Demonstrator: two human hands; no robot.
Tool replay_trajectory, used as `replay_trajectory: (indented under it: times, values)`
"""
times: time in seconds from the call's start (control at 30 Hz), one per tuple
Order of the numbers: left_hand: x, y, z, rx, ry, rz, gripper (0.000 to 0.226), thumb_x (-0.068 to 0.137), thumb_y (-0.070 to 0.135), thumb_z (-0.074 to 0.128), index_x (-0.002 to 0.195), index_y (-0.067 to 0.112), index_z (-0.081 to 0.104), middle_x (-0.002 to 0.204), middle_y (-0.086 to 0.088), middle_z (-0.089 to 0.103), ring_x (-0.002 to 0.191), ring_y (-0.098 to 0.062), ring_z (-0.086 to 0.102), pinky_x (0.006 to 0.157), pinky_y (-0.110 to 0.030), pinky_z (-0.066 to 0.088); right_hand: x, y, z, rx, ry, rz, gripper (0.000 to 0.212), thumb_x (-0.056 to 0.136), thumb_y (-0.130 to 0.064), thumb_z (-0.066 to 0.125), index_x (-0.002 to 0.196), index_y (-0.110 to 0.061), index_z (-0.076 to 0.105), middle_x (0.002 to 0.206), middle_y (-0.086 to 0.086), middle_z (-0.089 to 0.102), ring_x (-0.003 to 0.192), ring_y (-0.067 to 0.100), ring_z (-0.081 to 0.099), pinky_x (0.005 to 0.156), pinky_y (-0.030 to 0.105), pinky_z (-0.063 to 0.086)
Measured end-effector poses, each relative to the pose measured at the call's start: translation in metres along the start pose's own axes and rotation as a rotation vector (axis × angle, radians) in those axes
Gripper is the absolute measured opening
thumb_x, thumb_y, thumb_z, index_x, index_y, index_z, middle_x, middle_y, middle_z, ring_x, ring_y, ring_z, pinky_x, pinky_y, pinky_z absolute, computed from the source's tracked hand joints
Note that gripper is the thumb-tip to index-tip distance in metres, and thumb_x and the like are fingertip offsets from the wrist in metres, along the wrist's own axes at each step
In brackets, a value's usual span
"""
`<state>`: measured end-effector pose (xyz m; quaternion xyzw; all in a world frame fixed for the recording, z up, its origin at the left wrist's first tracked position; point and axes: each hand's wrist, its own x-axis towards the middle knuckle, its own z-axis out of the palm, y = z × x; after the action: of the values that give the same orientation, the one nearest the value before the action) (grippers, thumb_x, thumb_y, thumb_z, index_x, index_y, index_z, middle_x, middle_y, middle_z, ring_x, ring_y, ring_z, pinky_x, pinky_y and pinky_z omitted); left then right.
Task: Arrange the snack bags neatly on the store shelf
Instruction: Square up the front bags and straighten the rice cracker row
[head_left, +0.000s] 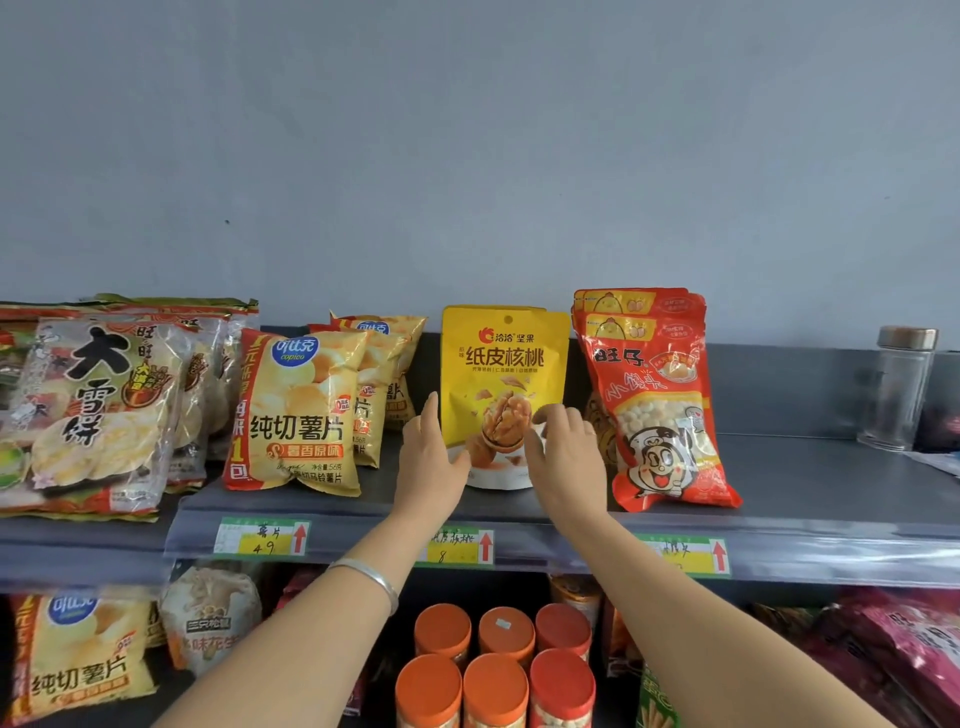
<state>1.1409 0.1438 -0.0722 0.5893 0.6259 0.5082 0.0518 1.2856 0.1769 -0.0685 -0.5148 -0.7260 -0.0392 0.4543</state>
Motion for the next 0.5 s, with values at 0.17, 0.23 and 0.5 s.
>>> replay_trajectory:
  times: [0.17, 0.23, 0.5]
  values:
    - [0.004, -0.023, -0.042, 0.16, 0.18, 0.147, 0.061, 0.09, 0.013, 0.058, 0.144, 0.015, 0.03, 0.142, -0.008, 0.039, 0.131, -0.025, 0.036, 0.104, -0.033, 0.033, -0.005, -0.05, 0.021, 0.113, -0.097, -0.206, 0.023, 0.099, -0.022, 0.045, 0.116, -0.011, 0.055, 0.117, 0.007, 0.056, 0.107, 0.026, 0.053, 0.078, 0.038, 0.047]
    - [0.006, -0.04, -0.064, 0.307, 0.291, 0.185, 0.057, 0.086, 0.015, 0.062, 0.138, 0.015, 0.04, 0.137, -0.01, 0.046, 0.126, -0.029, 0.04, 0.1, -0.04, 0.037, -0.008, -0.073, 0.036, 0.135, -0.147, -0.244, 0.025, 0.099, -0.023, 0.045, 0.119, -0.011, 0.055, 0.116, 0.008, 0.057, 0.104, 0.026, 0.055, 0.079, 0.037, 0.047]
    - [0.019, -0.106, -0.125, 0.274, 0.401, -0.241, 0.082, 0.087, 0.043, 0.058, 0.15, 0.021, 0.01, 0.155, -0.013, 0.014, 0.14, -0.034, 0.021, 0.108, -0.054, 0.021, -0.009, -0.149, 0.096, 0.385, -0.368, 0.069, 0.058, 0.097, -0.037, 0.05, 0.148, -0.017, 0.03, 0.139, 0.008, 0.046, 0.124, 0.027, 0.049, 0.1, 0.042, 0.045]
